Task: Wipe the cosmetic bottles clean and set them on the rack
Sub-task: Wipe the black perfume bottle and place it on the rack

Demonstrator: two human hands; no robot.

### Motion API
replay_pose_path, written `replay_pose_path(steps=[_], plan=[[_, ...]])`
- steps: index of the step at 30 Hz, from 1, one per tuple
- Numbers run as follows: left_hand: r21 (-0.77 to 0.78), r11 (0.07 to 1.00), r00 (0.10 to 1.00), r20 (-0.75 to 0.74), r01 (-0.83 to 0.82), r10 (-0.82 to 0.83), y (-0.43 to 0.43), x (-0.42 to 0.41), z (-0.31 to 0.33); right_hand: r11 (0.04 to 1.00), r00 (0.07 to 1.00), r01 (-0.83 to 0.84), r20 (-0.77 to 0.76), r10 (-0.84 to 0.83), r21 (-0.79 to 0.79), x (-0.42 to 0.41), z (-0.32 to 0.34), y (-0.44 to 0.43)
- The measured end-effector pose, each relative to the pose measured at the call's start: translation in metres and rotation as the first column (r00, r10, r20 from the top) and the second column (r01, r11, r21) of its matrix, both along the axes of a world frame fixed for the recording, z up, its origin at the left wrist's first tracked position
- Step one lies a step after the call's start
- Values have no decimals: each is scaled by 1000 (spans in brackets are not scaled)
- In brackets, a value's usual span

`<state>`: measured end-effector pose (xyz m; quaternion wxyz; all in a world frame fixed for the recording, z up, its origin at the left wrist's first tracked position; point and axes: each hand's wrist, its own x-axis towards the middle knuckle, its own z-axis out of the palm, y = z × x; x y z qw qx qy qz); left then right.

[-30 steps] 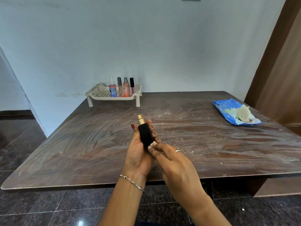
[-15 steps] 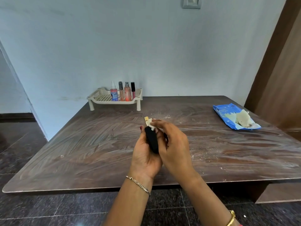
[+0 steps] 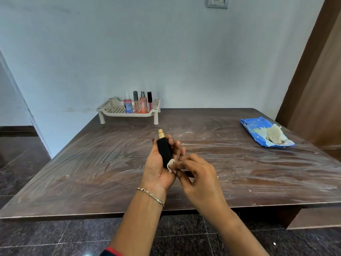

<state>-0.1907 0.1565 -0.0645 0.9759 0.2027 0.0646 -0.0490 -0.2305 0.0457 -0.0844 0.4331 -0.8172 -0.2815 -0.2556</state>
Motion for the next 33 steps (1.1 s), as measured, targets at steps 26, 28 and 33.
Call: replay_pose_path(steps=[26,28,33], plan=[[875,461,989,143,-149,47,-12,-18,1,709,909,416,267,-320,-570,26,61,-3],[873,465,989,145,-148,41,-14,-17,-1,705,904,423,220,-366,-569,27,59,-5],[871,458,983,176,-179,50,-13,-14,0,909,939,225,-169,-298,-350,34,53,-12]])
